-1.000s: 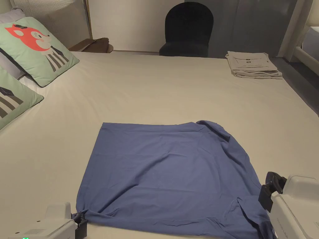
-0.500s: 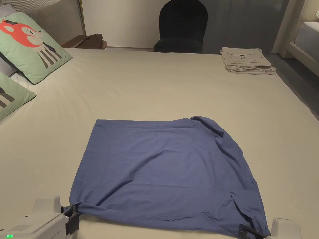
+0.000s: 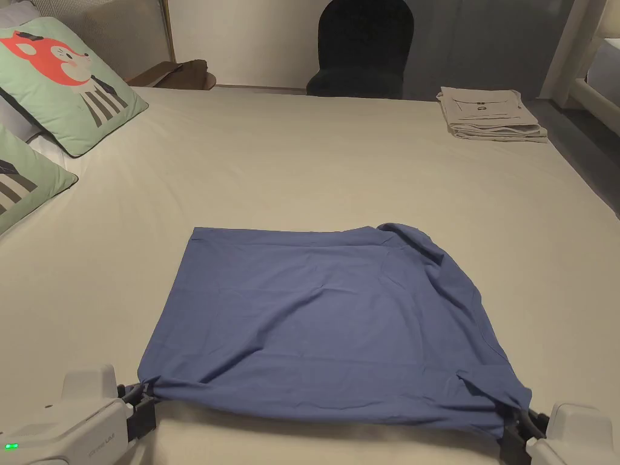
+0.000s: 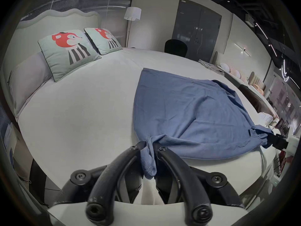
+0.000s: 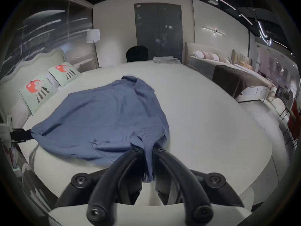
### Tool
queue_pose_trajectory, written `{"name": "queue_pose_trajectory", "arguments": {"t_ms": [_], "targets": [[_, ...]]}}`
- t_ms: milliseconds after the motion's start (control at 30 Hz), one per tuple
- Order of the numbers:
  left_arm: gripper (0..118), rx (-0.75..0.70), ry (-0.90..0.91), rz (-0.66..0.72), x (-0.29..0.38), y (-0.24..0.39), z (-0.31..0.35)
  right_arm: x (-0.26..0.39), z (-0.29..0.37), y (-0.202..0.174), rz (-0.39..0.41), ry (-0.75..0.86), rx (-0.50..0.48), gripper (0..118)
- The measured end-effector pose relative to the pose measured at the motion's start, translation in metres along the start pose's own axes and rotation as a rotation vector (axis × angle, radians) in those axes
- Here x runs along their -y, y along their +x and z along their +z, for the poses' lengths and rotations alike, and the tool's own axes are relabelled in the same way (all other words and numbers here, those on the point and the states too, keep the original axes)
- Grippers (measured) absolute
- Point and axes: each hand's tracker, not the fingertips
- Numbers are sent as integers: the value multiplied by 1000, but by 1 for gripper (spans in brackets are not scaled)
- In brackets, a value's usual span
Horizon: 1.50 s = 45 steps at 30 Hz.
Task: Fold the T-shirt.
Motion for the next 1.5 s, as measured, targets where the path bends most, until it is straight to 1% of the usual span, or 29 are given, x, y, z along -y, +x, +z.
{"name": "queue_pose_trajectory", "arguments": {"t_ms": [167,300,400,533,667,733,867,967,1033,1100,1133,1167,1200,1233,1267,1300,1333,1367,1500], "targets": [[5,-3,31,-7,-33,1,-11,-39,-18,-4,7,55,-12,9],[5,-1,44,-10,-64,5,-32,-66,-46,-8,16,86,-12,9],[5,-15,36,-35,-84,12,-54,-83,-73,-12,21,79,-6,9],[5,-20,1,-41,-107,21,-88,-100,-116,-14,28,45,5,9],[5,-80,-53,-138,-117,26,-133,-110,-159,-14,35,-16,10,9],[5,-77,-89,-159,-119,27,-153,-110,-180,-13,31,-58,25,9],[5,-88,-153,-148,-115,23,-187,-104,-217,-10,28,-147,42,9],[5,-106,-186,-144,-108,21,-197,-100,-226,-10,38,-176,49,9],[5,-112,-160,-141,-105,22,-193,-99,-221,-10,34,-171,43,9],[6,-117,-165,-167,-107,25,-193,-101,-219,-9,39,-176,41,10],[10,-120,-166,-168,-108,29,-185,-105,-216,-8,34,-185,41,12],[16,-125,-169,-160,-110,31,-182,-108,-211,-8,28,-182,37,16],[33,-130,-174,-142,-113,32,-178,-111,-203,-8,22,-166,32,27],[52,-121,-169,-113,-116,32,-173,-117,-193,-11,18,-133,31,43],[72,-102,-150,-78,-121,29,-169,-121,-184,-13,20,-99,29,60],[94,-74,-116,-51,-125,29,-160,-128,-171,-15,23,-59,18,82],[102,-54,-82,-28,-128,31,-150,-134,-158,-17,23,-17,8,95],[104,-38,-45,-15,-132,34,-140,-140,-146,-20,22,19,-2,100],[104,25,121,-23,-144,55,-82,-158,-88,-33,31,177,-49,101]]}}
